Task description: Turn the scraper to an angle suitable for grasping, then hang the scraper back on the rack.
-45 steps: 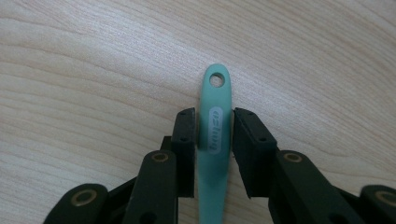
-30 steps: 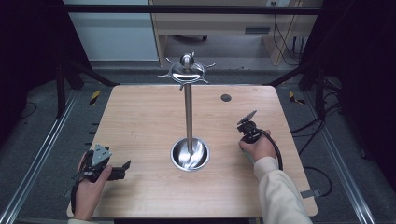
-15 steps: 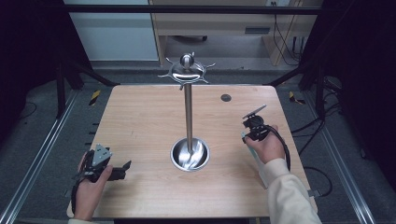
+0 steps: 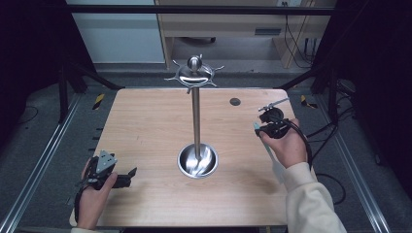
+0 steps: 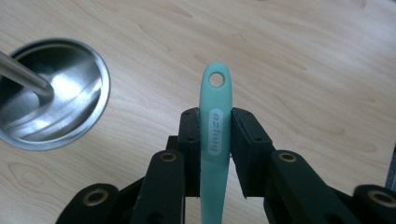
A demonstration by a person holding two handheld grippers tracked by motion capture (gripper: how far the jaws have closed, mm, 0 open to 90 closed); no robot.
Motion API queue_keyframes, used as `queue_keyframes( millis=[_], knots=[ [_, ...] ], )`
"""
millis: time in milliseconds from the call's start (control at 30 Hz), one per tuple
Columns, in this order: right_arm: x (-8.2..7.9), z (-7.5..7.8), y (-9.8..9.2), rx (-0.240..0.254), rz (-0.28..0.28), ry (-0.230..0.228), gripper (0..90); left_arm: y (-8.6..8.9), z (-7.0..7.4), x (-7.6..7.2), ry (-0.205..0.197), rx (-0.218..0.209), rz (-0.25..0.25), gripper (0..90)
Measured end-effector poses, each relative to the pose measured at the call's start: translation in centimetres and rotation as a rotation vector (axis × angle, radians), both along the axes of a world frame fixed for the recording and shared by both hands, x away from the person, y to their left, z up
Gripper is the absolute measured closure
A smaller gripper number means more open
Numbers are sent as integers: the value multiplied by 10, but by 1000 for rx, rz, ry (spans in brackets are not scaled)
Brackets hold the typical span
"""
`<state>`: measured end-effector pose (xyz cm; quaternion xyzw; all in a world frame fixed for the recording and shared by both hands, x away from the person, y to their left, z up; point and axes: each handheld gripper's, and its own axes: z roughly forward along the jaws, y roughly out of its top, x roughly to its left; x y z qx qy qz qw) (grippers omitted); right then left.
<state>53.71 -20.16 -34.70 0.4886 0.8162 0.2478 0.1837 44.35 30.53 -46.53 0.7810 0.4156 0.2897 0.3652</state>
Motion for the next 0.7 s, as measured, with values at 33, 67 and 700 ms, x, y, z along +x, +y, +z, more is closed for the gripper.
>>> queue_keyframes(
  millis=[33,67,700],
  knots=[
    [-1,3,0,3,6,-10,743,0,0,0,0,2,-2,29],
    [-2,7,0,8,9,-16,743,-1,0,0,1,5,-3,29],
    [-26,62,13,104,113,-201,742,0,1,-1,-4,13,-5,29]
  ],
)
